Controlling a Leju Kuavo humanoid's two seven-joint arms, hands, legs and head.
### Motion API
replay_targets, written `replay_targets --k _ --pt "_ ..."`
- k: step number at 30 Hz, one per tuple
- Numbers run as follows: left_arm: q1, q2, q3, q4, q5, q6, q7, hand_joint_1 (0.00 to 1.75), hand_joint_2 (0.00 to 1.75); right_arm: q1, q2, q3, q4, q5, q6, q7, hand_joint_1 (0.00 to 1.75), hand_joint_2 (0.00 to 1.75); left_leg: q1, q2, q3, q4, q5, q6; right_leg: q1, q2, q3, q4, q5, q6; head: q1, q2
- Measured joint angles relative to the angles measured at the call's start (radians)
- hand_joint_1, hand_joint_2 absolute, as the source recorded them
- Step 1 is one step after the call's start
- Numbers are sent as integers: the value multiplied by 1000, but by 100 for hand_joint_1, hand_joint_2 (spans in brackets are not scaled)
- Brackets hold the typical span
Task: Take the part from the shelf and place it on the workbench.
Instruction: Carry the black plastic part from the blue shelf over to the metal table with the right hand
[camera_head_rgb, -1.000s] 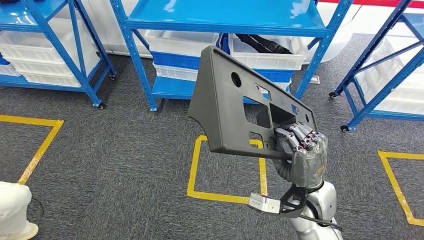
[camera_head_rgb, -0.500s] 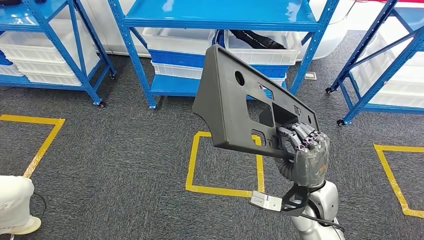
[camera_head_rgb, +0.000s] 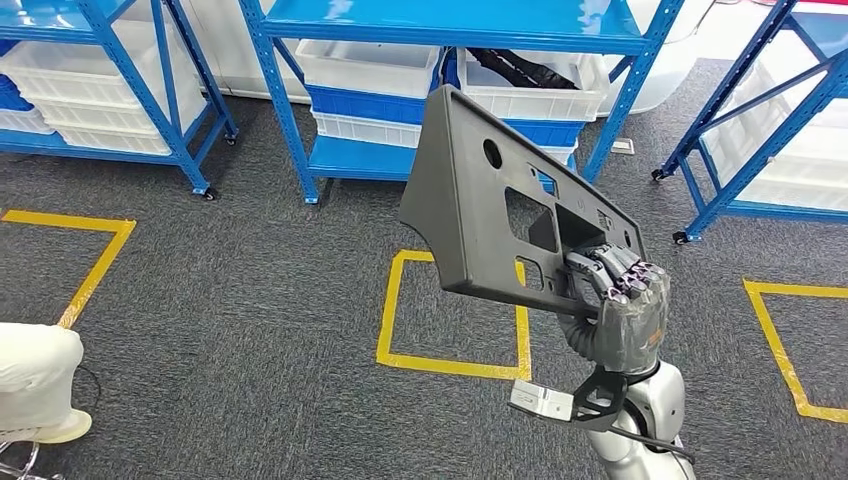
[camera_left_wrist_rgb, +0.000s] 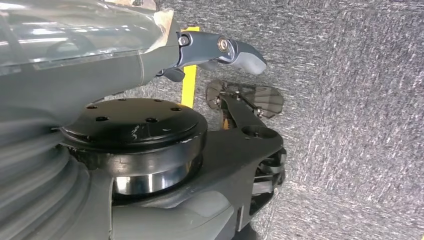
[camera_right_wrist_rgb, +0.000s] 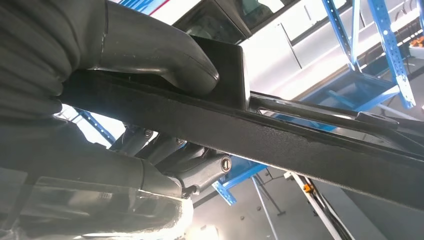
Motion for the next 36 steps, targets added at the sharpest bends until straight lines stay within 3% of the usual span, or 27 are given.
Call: replay_targets --k 1,3,5,7,9,10,11,12,15,16,20,22,25,26,27,29,30,32,34,36 --pt "0 0 0 0 0 0 0 0 175 -2 0 -1 0 -1 0 -2 175 175 -2 0 -4 4 3 -5 2 1 11 -26 5 -6 0 0" --pt "1 -1 -1 0 2 1 1 0 175 -3 -2 -3 0 -2 0 -4 175 175 -3 0 -9 7 12 -15 6 2 2 -27 13 -23 0 0" --pt "2 -1 -1 1 5 1 2 0 175 -4 -3 -5 0 -4 0 -6 175 175 0 -4 -19 21 -2 -27 -2 0 -1 -25 25 -40 -1 0" --pt "2 0 -1 1 7 2 3 0 175 -4 -3 -5 0 -5 0 -7 175 175 5 -7 -50 98 -68 -38 -8 -2 -9 -26 40 -57 -5 0" --pt "2 0 -1 1 8 2 4 0 175 -4 -3 -5 0 -6 0 -8 175 175 7 -8 -92 230 -147 -48 -5 -2 -25 -23 52 -63 -8 0" --pt "2 0 -1 2 9 2 4 0 175 -3 -3 -5 0 -6 0 -10 175 175 8 -8 -102 276 -167 -50 -4 -2 -33 -21 57 -63 -8 0" --pt "3 0 -1 2 10 2 4 0 175 -2 -3 -6 1 -6 0 -11 175 175 8 -8 -95 286 -168 -50 -3 -2 -40 -19 61 -62 -8 0" --pt "3 0 -1 2 11 2 4 0 175 -1 -3 -6 1 -6 0 -12 175 175 8 -7 -67 255 -152 -48 -3 -2 -46 -17 64 -60 -8 0" --pt "1 0 -1 2 15 3 4 0 175 -1 -3 -9 0 -9 0 -14 175 175 5 -11 61 59 -93 -34 0 -1 -55 -12 71 -51 -8 0" --pt "1 0 -2 2 17 3 4 0 175 -2 -3 -11 0 -10 0 -14 175 175 3 -12 81 23 -87 -28 1 -1 -57 -11 74 -45 -8 0" --pt "2 -2 -2 2 21 3 6 0 175 -2 -3 -14 0 -10 0 -13 175 175 0 -9 77 -1 -66 -1 5 -2 -74 -3 79 -22 -7 0" --pt "1 -4 -2 2 21 4 8 0 175 -2 -3 -18 -1 -9 0 -13 175 175 4 -4 65 -11 -48 14 7 -1 -109 67 31 -26 -4 0" --pt "1 -4 -4 2 22 4 12 0 175 3 -3 -21 -1 -6 0 -13 175 175 3 -1 33 -11 -26 18 4 -1 -180 257 -67 -29 0 0" --pt "2 -4 -4 2 22 4 12 0 175 5 -3 -22 -1 -6 0 -12 175 175 3 0 23 -10 -19 17 3 -1 -178 278 -77 -23 0 0" --pt "2 -4 -4 3 23 4 13 0 175 6 -3 -22 -1 -6 0 -12 175 175 3 0 15 -10 -12 15 2 -1 -153 254 -71 -16 1 0" --pt "2 -4 -4 3 23 4 14 0 175 6 -2 -24 -1 -5 0 -12 175 175 3 -1 2 -7 0 8 -2 -1 -54 103 -34 -1 1 0" --pt "1 -5 -4 3 23 4 14 0 175 6 -2 -24 -2 -5 0 -12 175 175 1 -1 -3 -5 5 3 -1 -1 -12 30 -17 0 1 0" --pt "1 -5 -4 3 23 4 15 0 175 6 -2 -25 -3 -4 0 -12 175 175 -2 -1 -9 -1 14 -8 3 1 20 -39 -1 -10 0 0" --pt "2 -4 -4 3 23 4 15 0 175 7 -2 -27 -4 -4 0 -12 175 175 -2 -1 -13 0 23 -18 2 2 11 -36 11 -27 -1 0" --pt "2 -3 -4 3 23 4 15 0 175 6 -1 -28 -4 -4 0 -12 175 175 1 -5 -28 26 -2 -29 -5 0 6 -35 25 -46 -2 0"
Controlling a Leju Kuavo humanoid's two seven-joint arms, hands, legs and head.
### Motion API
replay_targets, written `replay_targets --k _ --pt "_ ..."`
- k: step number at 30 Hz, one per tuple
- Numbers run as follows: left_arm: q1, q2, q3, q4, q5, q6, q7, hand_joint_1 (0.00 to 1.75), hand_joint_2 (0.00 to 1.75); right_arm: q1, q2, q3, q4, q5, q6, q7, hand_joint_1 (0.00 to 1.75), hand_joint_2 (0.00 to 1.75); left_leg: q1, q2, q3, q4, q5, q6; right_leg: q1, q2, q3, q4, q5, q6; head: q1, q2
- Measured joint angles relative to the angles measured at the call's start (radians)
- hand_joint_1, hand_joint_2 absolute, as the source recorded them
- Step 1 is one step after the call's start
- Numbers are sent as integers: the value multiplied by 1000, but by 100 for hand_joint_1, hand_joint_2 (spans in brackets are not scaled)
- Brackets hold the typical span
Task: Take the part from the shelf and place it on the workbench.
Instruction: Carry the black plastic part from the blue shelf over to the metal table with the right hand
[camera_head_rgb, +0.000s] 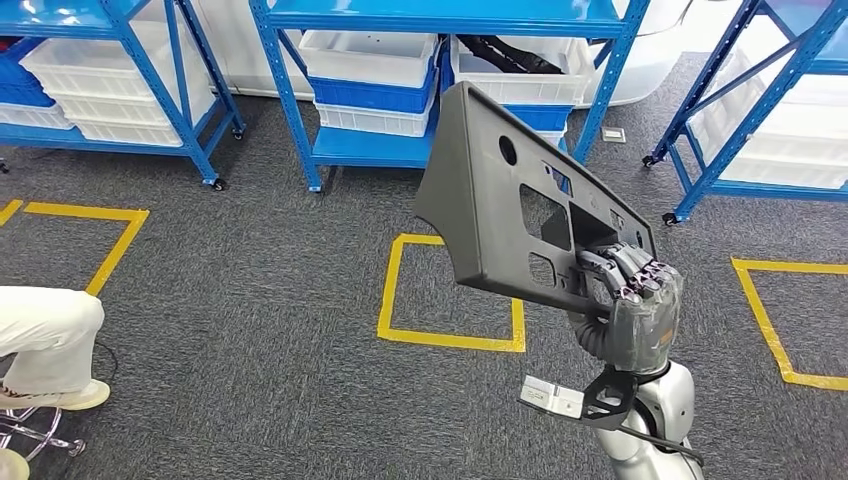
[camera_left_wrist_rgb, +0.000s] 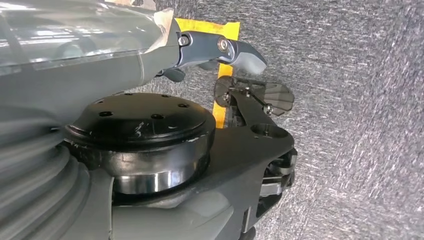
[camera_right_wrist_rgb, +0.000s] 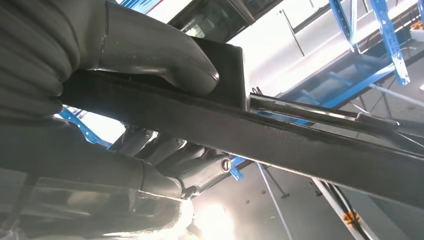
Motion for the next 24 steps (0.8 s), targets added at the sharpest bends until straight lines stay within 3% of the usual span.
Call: replay_targets --k 1,3,5,6,7,9,11,14,15,16,18,20,21,22,24 --pt "0 0 0 0 0 0 0 0 175 0 1 0 0 0 0 0 175 175 2 -2 -17 42 -35 -6 -4 -1 -5 -1 9 -8 -2 0" --pt "0 1 0 0 0 0 1 0 175 0 1 0 0 2 0 1 175 175 6 -3 -63 176 -126 -17 -2 -3 -21 1 23 -17 -5 0" --pt "0 1 -1 0 0 0 2 0 175 1 1 0 0 3 0 2 175 175 7 -3 -83 269 -169 -22 0 -3 -36 3 34 -15 -5 0" --pt "0 1 -1 0 0 0 3 0 175 2 1 0 0 4 0 3 175 175 7 -3 -64 260 -163 -22 0 -3 -43 4 38 -14 -5 0" --pt "0 1 -2 0 0 -1 4 0 175 2 1 0 0 4 0 4 175 175 8 -3 -25 210 -142 -20 0 -3 -47 5 42 -11 -5 0" --pt "-1 1 -2 0 0 -2 3 0 175 2 1 0 -1 4 0 5 175 175 7 -5 76 59 -98 -11 2 -3 -52 7 47 -7 -5 0" --pt "-3 1 -4 0 0 -2 3 0 175 0 1 -1 -2 5 0 6 175 175 3 -8 124 -25 -83 0 6 -3 -58 9 55 2 -5 0" --pt "-3 0 -9 0 0 0 -1 0 175 -1 1 -1 -4 6 0 7 175 175 -2 -6 118 -38 -72 18 9 -3 -71 12 62 20 -5 0" --pt "-3 -1 -11 0 -1 2 -6 0 175 0 0 -2 -5 6 0 6 175 175 -1 -4 114 -44 -64 27 9 -3 -83 28 51 21 -3 0" --pt "-3 -2 -13 0 -2 5 -10 0 175 0 0 -3 -6 6 0 4 175 175 1 -1 109 -49 -55 35 10 -3 -102 64 28 19 -1 0" --pt "-4 -3 -18 0 -6 12 -19 0 175 3 0 -4 -7 8 0 0 175 175 2 2 93 -53 -41 44 9 -2 -158 194 -44 12 4 0" --pt "-3 -3 -21 0 -8 17 -22 0 175 9 0 -4 -7 9 0 -2 175 175 2 4 77 -52 -31 42 8 -1 -192 299 -91 17 5 0" --pt "-3 -3 -23 0 -8 18 -22 0 175 12 0 -4 -7 9 0 -2 175 175 2 4 70 -51 -26 40 7 -2 -180 299 -91 24 6 0" --pt "-3 -3 -24 0 -8 19 -22 0 175 13 0 -5 -7 9 0 -2 175 175 2 4 66 -49 -22 38 7 -2 -145 252 -76 32 6 0" --pt "-3 -4 -25 0 -8 19 -22 0 175 13 0 -5 -8 9 0 -2 175 175 1 4 58 -41 -18 33 3 -2 -49 97 -34 43 6 0"
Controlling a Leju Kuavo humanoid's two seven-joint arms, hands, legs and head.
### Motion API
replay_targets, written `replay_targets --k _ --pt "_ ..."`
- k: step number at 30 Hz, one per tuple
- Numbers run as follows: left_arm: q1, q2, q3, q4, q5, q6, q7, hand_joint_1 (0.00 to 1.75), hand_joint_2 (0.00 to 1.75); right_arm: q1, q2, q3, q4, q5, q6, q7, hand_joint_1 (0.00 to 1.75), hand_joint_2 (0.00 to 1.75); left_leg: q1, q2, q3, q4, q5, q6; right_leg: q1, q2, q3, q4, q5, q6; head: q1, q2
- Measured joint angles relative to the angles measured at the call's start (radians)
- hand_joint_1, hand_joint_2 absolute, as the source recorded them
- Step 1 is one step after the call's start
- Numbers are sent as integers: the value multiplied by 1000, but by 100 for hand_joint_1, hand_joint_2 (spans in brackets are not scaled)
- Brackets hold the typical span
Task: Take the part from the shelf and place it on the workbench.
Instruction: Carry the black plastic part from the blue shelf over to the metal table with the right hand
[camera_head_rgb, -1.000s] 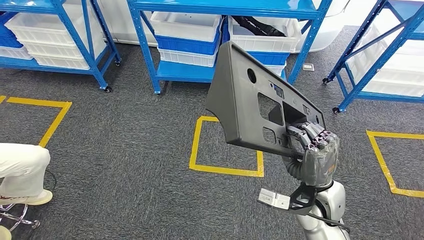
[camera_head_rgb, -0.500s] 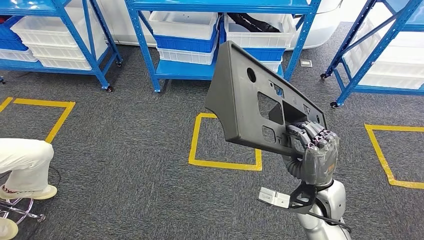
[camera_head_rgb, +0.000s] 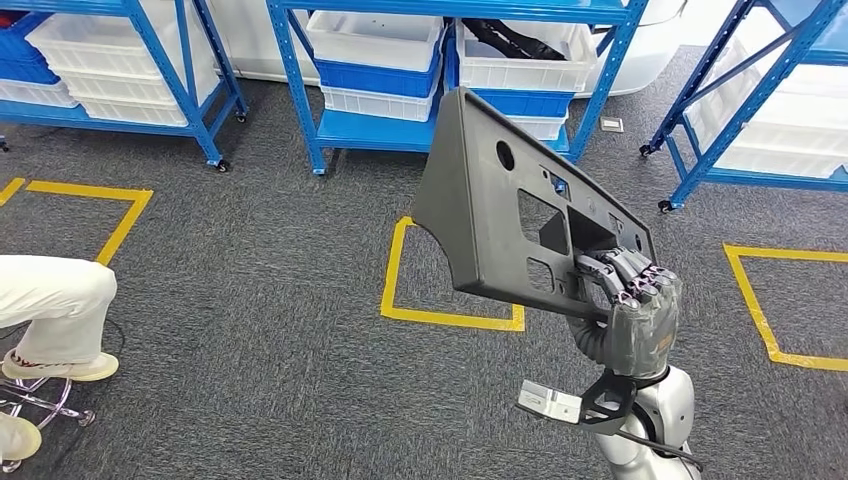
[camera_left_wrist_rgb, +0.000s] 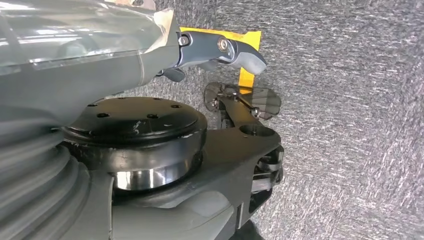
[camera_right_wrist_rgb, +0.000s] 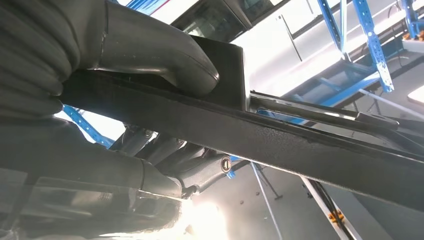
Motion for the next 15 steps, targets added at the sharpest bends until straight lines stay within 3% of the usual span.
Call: replay_targets --k 2,4,6,8,10,11,12,13,15 --pt "-1 0 -1 0 -2 0 -1 0 175 0 0 0 -1 0 0 0 175 175 -4 0 -6 8 1 -9 2 2 46 -93 19 -9 -1 0" --pt "-1 1 -2 0 -2 0 -4 0 175 2 0 -1 -2 2 0 0 175 175 -6 0 -10 9 1 -20 5 3 43 -100 20 -27 -2 0" --pt "-1 2 -3 0 -2 1 -7 0 175 1 1 -2 -2 6 0 0 175 175 -2 -2 -17 25 -11 -31 -1 4 47 -100 24 -42 -2 0" --pt "-1 2 -5 0 -2 2 -7 0 175 1 3 -2 -3 11 0 2 175 175 2 -5 -52 106 -61 -42 -7 4 53 -100 30 -52 -5 0" --pt "-1 3 -5 0 1 6 -3 0 175 4 4 -1 -4 15 0 4 175 175 4 -6 -114 245 -128 -51 -5 2 53 -99 33 -56 -7 0" --pt "0 3 -5 0 4 8 2 0 175 6 5 -1 -4 15 0 5 175 175 4 -6 -139 297 -144 -53 -4 2 53 -98 33 -56 -7 0" --pt "0 3 -5 0 8 10 6 0 175 7 5 -1 -4 14 0 6 175 175 4 -6 -148 311 -139 -52 -3 2 53 -98 33 -56 -7 0" --pt "0 3 -5 0 12 10 10 0 175 8 5 0 -4 12 0 7 175 175 4 -6 -138 283 -115 -49 -2 4 54 -98 32 -56 -8 0" --pt "0 4 -5 0 18 12 14 0 175 9 6 0 -4 4 0 8 175 175 3 -8 -76 144 -40 -37 0 8 56 -98 29 -55 -8 0"
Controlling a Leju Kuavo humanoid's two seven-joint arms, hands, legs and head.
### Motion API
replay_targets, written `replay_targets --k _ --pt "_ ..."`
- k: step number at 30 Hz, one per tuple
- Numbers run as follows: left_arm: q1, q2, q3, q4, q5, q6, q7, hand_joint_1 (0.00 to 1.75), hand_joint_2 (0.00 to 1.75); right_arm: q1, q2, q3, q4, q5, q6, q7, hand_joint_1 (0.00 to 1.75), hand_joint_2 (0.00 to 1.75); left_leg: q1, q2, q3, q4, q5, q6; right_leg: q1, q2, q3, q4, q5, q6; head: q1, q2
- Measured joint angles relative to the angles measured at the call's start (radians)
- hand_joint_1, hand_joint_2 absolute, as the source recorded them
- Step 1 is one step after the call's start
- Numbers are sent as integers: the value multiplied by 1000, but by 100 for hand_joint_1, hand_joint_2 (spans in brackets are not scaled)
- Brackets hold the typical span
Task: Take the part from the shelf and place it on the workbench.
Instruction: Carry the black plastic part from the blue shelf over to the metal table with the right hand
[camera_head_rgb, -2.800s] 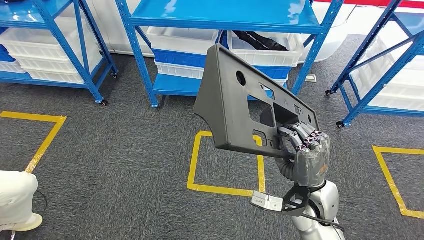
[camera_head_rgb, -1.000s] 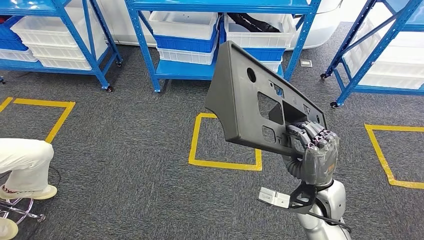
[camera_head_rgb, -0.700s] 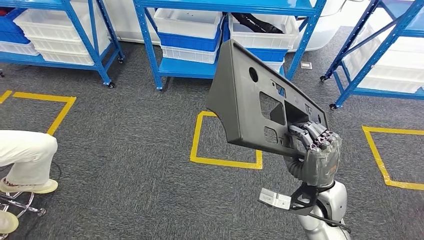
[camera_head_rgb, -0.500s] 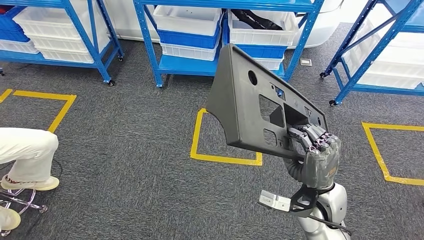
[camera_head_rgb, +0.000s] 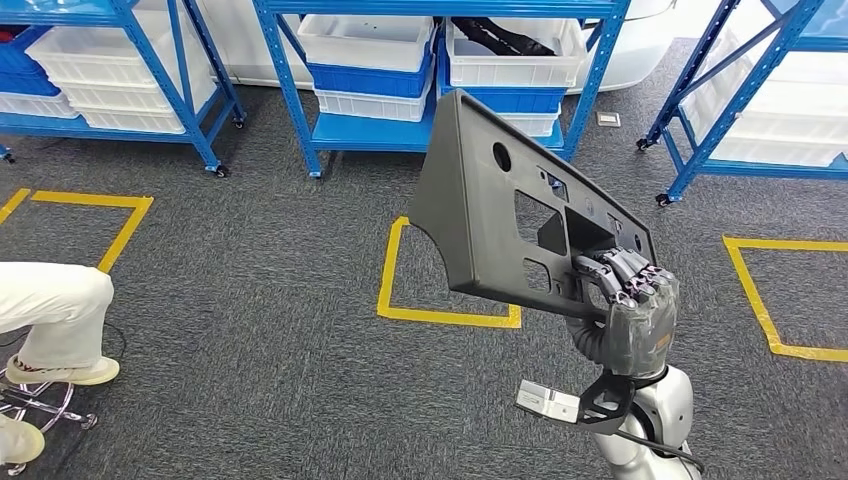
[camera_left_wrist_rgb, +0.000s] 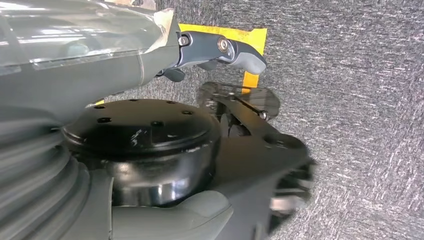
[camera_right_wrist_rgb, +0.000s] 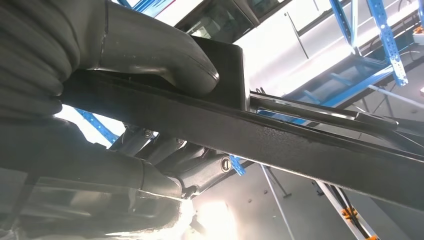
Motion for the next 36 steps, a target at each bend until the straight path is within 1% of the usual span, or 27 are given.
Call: replay_targets --k 2,5,7,8,10,11,12,13,14,15,16,17,18,20,22,23,25,26,27,28,29,30,32,33,34,35,36 --pt "0 0 0 0 4 2 4 0 175 1 0 0 -2 -11 0 0 175 175 -3 -2 46 -103 40 11 6 6 -5 1 -4 5 0 0" --pt "0 -1 0 0 10 5 7 0 175 3 0 2 -6 -35 0 -1 175 175 -8 3 52 -125 43 21 10 10 -13 -1 -7 17 1 0" --pt "-1 -4 0 0 12 8 8 0 175 2 -2 2 -8 -49 0 -5 175 175 -6 12 60 -140 48 33 11 8 -29 29 -26 23 2 0" --pt "-1 -5 0 0 13 10 8 0 175 2 -3 2 -9 -54 0 -7 175 175 -4 18 63 -147 50 38 11 7 -51 73 -49 22 3 0" --pt "-1 -5 0 0 15 11 8 0 175 4 -5 2 -10 -59 0 -9 175 175 -5 29 64 -149 50 43 8 5 -121 209 -104 20 4 0" --pt "-1 -5 0 0 15 14 8 0 175 7 -6 2 -10 -61 0 -9 175 175 -5 35 63 -149 50 43 6 5 -152 267 -122 23 4 0" --pt "0 -5 0 0 16 19 7 0 175 9 -7 2 -9 -62 0 -10 175 175 -5 42 62 -148 50 43 5 4 -168 294 -125 29 4 0" --pt "0 -5 0 0 16 25 6 0 175 10 -8 1 -9 -64 0 -12 175 175 -5 50 62 -147 50 43 3 0 -161 275 -109 39 4 0" --pt "0 -6 0 0 16 32 4 0 175 10 -8 1 -9 -64 0 -14 175 175 -5 58 62 -146 49 42 1 -10 -133 215 -80 50 4 0" --pt "0 -6 0 0 16 38 1 0 175 10 -8 1 -9 -64 0 -17 175 175 -5 65 62 -143 48 39 -1 -32 -96 137 -47 60 4 0" --pt "0 -6 0 0 16 44 -2 0 175 9 -7 1 -9 -64 0 -20 175 175 -7 73 63 -138 45 35 -1 -56 -65 69 -19 64 4 0" --pt "0 -5 0 0 17 51 -6 0 175 9 -6 2 -8 -63 0 -21 175 175 -10 80 63 -135 42 30 0 -71 -47 26 -1 60 4 0" --pt "0 -4 0 0 18 58 -10 0 175 8 -6 2 -8 -63 0 -22 175 175 -13 86 64 -132 40 25 1 -80 -42 8 7 53 3 0" --pt "1 -3 0 0 20 90 -22 0 175 8 -5 1 -7 -60 0 -23 175 175 -12 104 66 -130 39 16 1 -58 -45 8 15 34 2 0" --pt "0 -2 0 0 20 143 -40 0 175 9 -3 1 -6 -54 0 -24 175 175 -6 88 60 -107 16 5 -6 -33 -44 7 25 20 2 0" --pt "1 -1 0 0 20 168 -50 0 175 9 -1 0 -6 -51 0 -25 175 175 -3 64 45 -67 -15 -1 -10 -22 -43 6 30 12 1 0" --pt "2 1 0 0 19 201 -66 0 175 11 3 -1 -5 -47 0 -27 175 175 0 17 -7 66 -92 -10 -10 0 -48 7 35 4 -1 0" --pt "3 2 0 0 19 208 -72 0 175 12 5 -1 -5 -46 0 -27 175 175 1 6 -34 133 -120 -11 -9 11 -50 7 36 2 -2 0" --pt "4 2 0 0 19 211 -74 0 175 15 6 -2 -4 -46 0 -28 175 175 1 2 -48 170 -129 -11 -8 23 -50 8 37 2 -2 0" --pt "4 3 0 0 19 213 -76 0 175 17 6 -4 -4 -45 0 -28 175 175 1 0 -44 168 -118 -9 -7 36 -50 8 37 1 -2 0" --pt "4 3 0 0 19 214 -77 0 175 18 7 -5 -3 -45 0 -28 175 175 1 -5 -20 121 -87 -6 -6 50 -49 8 38 1 -2 0" --pt "4 3 0 0 19 215 -79 0 175 19 7 -5 -3 -44 0 -28 175 175 3 -19 16 50 -50 -3 -6 63 -47 8 38 1 -2 0" --pt "4 3 0 0 16 219 -87 0 175 19 10 -6 -3 -43 0 -28 175 175 7 -74 82 -82 -2 6 -4 89 -51 10 39 6 -1 0" --pt "3 3 -1 0 14 222 -93 0 175 18 12 -7 -3 -42 0 -29 175 175 8 -93 95 -111 3 9 -4 100 -56 11 41 12 -1 0" --pt "2 3 -1 0 11 226 -98 0 175 18 13 -8 -3 -42 0 -29 175 175 7 -100 99 -121 1 11 -5 112 -63 10 45 19 -2 0" --pt "2 3 -2 0 10 225 -101 0 175 18 14 -10 -3 -42 0 -31 175 175 5 -87 99 -125 3 15 -6 125 -71 8 48 27 -3 0" --pt "1 2 -3 0 9 216 -100 0 175 19 14 -11 -3 -44 0 -33 175 175 4 -73 100 -131 6 20 -7 121 -78 11 48 32 -4 0"
